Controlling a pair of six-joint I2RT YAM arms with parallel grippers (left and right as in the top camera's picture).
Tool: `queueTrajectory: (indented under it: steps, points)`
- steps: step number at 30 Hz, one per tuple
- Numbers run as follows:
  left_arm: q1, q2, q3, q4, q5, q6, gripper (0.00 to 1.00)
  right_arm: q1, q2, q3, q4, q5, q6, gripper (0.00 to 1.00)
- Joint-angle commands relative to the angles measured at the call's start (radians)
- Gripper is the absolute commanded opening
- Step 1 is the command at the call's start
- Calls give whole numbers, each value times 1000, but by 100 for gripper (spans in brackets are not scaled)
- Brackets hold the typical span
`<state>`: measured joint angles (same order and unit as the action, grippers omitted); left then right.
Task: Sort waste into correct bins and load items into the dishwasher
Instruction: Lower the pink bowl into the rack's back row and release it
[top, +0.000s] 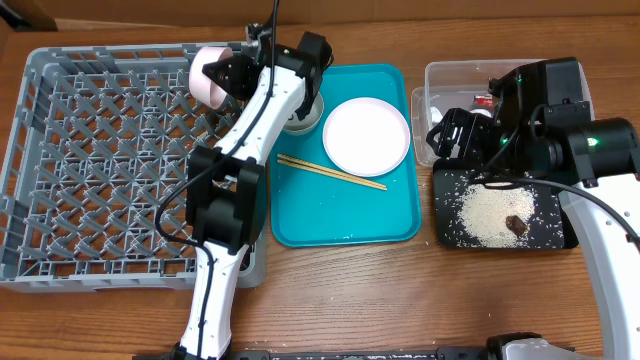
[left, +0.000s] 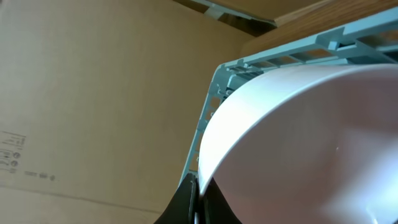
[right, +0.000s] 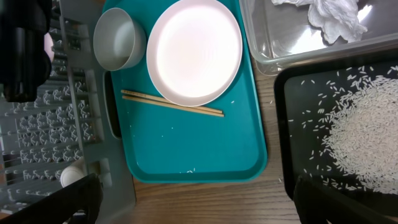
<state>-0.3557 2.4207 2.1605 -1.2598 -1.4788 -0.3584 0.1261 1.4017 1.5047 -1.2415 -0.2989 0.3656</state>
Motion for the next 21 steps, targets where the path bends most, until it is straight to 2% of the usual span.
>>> queueTrajectory:
  steps: [1,9,10,12,14,16,21]
  points:
    - [4,21,2,1,-73,15,4,-2,2,0,5,11,-7,100]
    - [-5,22,2,2,25,15,5,-2,2,0,5,11,-7,100]
    - [-6,22,2,2,31,15,11,-2,2,0,5,11,-7,100]
    - [-10,21,2,2,39,15,49,-2,2,0,5,11,-7,100]
    - [-14,21,2,-1,40,15,65,-2,2,0,5,11,-7,100]
    - [-20,19,2,-2,51,18,74,-2,2,0,5,11,-7,100]
    - [-31,-16,36,-49,188,25,76,-2,2,0,5,11,-7,100]
